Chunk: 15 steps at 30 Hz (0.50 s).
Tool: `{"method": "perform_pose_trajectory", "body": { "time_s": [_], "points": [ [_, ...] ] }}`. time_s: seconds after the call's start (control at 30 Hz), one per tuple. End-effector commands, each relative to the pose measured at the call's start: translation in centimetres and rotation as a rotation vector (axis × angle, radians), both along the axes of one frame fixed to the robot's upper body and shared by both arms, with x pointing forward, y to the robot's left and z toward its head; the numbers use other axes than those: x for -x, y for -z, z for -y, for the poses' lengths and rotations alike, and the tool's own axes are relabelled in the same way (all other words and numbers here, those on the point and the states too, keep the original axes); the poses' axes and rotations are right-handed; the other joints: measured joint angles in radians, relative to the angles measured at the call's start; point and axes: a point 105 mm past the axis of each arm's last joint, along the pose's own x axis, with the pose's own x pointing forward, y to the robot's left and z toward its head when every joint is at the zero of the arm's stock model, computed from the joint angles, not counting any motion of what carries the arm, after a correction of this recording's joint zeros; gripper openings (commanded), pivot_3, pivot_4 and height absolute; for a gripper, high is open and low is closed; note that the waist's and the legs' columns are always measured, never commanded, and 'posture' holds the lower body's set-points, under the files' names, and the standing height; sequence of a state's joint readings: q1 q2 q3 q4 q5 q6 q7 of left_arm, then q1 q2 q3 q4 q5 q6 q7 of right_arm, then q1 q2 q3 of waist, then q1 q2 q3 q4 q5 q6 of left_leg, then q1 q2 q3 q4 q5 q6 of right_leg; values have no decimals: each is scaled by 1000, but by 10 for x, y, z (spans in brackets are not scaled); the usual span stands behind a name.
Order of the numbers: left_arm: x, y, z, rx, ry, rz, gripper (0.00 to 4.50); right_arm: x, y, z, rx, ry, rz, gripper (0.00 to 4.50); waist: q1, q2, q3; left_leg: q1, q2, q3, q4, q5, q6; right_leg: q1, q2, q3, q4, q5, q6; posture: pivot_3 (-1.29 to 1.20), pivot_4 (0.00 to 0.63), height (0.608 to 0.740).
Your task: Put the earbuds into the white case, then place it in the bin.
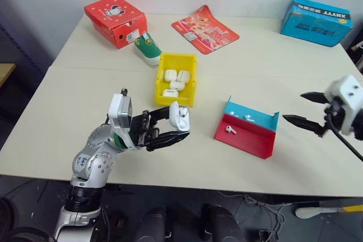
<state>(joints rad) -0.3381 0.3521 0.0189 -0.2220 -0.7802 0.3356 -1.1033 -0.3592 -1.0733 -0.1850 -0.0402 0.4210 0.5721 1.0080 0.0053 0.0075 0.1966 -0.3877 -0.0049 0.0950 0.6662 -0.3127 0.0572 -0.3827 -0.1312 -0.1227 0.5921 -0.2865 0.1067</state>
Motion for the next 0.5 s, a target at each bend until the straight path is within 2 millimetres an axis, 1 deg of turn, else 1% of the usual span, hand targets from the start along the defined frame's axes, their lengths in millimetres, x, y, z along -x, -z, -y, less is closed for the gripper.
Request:
{"method": "perform_pose_trajectory", "body": {
  "time_s": [0.03,0.17,0.3,0.4,0.5],
  "points": [
    [6,-5,2,10,-3,42,2821,-12,9,-21,43,-42,-103,3858,-1,0,0,-1,0,0,0,1,1,0,0,-1,0,0,0,0,150,740],
    [9,-2,3,2,-5,41,2821,-34,14,-35,87,-41,-130,2538,-2,0,0,-4,-1,1,0,1,2,-4,0,-1,0,0,0,0,150,740],
    [10,-1,3,6,-17,38,2821,-47,19,-42,136,-56,-139,1133,-1,0,0,-9,-1,1,1,2,3,-7,1,-4,2,0,0,0,150,740],
    [10,-1,2,8,-25,37,2821,-51,26,-47,155,-77,-165,1133,1,0,0,-15,-1,0,3,2,4,-9,1,-6,3,0,0,0,150,740],
    [10,-1,2,10,-30,37,2821,-51,33,-51,163,-109,-196,1133,2,0,0,-15,-1,0,4,2,4,-9,2,-7,4,0,1,0,150,740]
  ]
}}
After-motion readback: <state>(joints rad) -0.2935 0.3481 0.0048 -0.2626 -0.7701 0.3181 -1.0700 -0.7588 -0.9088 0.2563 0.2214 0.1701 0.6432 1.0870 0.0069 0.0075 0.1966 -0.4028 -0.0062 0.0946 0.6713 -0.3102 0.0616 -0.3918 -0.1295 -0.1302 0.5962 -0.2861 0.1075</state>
